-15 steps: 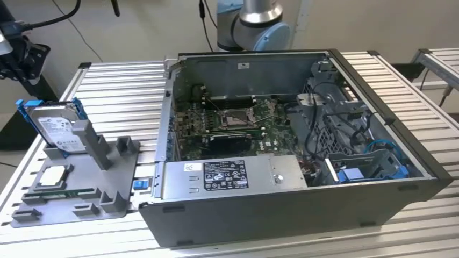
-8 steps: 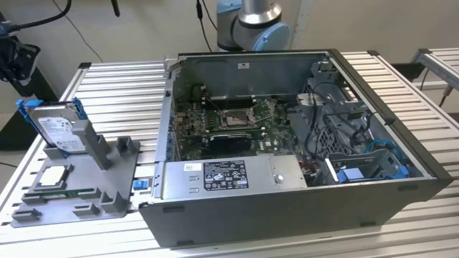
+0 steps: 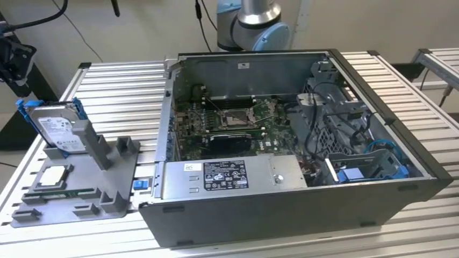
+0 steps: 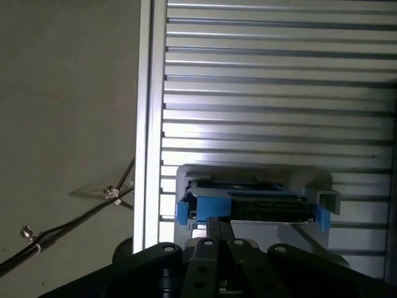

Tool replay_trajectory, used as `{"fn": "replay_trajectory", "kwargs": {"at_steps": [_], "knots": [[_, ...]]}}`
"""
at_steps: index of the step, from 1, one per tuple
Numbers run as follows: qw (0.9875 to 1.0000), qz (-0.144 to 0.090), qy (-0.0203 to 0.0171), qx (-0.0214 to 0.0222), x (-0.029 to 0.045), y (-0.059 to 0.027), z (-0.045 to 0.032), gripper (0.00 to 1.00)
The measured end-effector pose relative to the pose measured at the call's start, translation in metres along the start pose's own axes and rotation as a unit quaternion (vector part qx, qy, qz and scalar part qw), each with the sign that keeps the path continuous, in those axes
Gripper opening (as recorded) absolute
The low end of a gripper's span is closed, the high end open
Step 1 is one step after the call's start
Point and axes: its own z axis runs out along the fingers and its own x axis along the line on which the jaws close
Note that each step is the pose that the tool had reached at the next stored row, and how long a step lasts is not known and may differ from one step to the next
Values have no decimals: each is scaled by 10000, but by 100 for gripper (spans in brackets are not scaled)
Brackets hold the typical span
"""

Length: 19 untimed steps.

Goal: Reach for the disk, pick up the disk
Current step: 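Reach for the disk, then pick up the disk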

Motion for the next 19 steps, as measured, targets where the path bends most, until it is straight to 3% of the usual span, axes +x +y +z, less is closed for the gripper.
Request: {"fn": "replay_trajectory", "kwargs": {"at_steps": [5, 11, 19], "knots": [[10000, 0, 0, 0, -2, 0, 0, 0], [10000, 59, -2, 0, -58, -1, 2, 0], [10000, 78, -2, 0, -60, -1, 2, 0]]}}
